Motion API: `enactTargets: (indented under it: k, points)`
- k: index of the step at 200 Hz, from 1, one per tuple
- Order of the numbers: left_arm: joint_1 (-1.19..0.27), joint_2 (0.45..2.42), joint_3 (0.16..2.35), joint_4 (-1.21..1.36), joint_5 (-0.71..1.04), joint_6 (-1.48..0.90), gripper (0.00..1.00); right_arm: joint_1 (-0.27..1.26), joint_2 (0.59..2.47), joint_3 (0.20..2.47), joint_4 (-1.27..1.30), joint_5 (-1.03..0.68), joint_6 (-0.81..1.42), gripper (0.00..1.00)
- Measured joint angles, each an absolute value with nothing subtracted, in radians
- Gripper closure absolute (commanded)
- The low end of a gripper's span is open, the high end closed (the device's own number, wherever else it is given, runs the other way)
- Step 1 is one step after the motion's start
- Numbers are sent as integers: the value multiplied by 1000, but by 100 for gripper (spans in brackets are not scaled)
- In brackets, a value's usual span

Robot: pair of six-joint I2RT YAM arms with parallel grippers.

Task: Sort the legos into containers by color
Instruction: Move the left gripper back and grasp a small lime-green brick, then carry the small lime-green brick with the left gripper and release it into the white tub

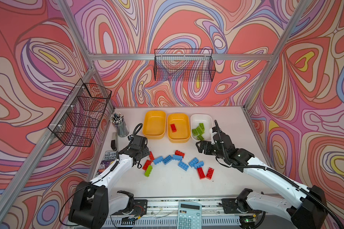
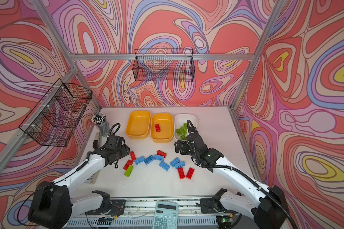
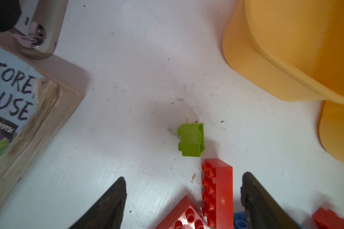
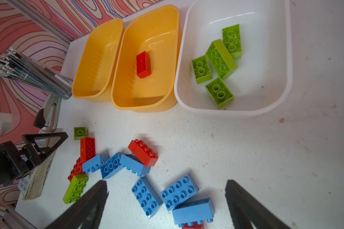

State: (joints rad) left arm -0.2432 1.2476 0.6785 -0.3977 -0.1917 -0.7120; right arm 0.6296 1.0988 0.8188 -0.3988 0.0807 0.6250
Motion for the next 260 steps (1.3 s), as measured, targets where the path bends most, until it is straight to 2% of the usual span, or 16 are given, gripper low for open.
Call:
enactTargets:
  k: [46, 98, 113, 148, 162, 186, 260]
  points:
    - [-170, 1404, 679, -315, -112, -693, 34, 630, 1146, 821, -387, 81, 630, 2]
    - [-136, 1477, 693, -256, -72, -679, 44, 630, 1190, 853, -374, 81, 630, 2]
    - [-129, 1501, 708, -243, -67, -672, 50, 630, 1193, 853, -371, 81, 630, 2]
    - [-116, 1547, 745, -229, -49, -659, 73, 630, 1195, 853, -371, 82, 630, 2]
    - [-116, 1556, 753, -229, -44, -656, 77, 630, 1195, 853, -371, 83, 630, 2]
    - [-116, 1560, 755, -231, -33, -654, 82, 630, 1195, 853, -370, 86, 630, 2]
    - [-166, 1501, 805, -344, -49, -650, 84, 630, 1163, 834, -358, 113, 630, 2]
